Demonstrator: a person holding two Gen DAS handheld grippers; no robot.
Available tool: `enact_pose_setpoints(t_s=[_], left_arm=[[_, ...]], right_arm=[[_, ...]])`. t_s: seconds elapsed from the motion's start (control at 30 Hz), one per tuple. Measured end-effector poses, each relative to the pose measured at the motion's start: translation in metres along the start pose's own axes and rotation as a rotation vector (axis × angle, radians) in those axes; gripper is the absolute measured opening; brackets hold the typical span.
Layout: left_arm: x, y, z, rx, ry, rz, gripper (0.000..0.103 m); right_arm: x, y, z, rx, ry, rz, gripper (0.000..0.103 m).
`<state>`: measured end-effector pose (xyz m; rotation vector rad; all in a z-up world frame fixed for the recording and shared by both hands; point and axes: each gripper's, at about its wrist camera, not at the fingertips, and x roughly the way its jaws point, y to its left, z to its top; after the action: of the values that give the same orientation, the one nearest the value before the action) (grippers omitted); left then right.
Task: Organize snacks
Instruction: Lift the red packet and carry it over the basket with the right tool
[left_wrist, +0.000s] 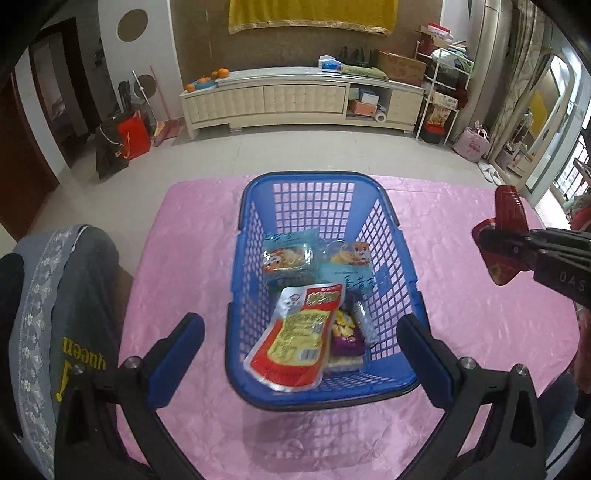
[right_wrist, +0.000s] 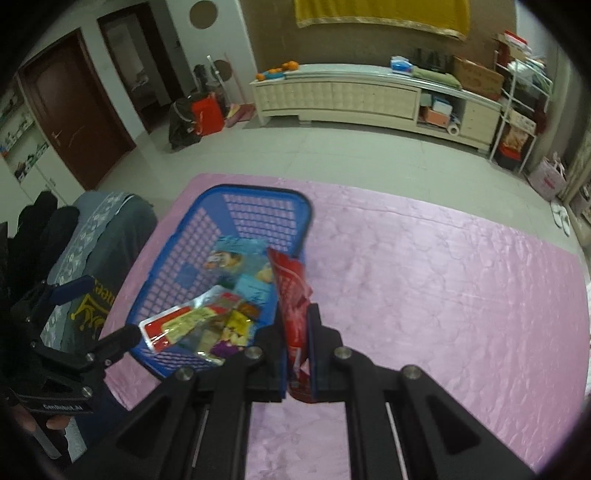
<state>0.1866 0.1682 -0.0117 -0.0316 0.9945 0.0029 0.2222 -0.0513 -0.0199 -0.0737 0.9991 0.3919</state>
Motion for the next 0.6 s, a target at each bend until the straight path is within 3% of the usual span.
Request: enact_pose_setpoints(t_s=[0.23,0.37,0.6], left_arm=[[-0.002,0.023,-0.009,-0.042,-0.009,-0.007,0.103],[0.006,0.032,-0.016,-0.054,0.009,-0.011,0.103],[0.021,0.044,-0.025,-0.061,0.038,-0.016,0.103]], right_arm=[[0.017,0.047,0.002,-0.058,0.041,0.071,0.011],[0.038,0.062,-0.001,-0.07,0.086,0.055,0.011],[0.073,0.07,-0.007,0.016,0.181,0.092,0.011]])
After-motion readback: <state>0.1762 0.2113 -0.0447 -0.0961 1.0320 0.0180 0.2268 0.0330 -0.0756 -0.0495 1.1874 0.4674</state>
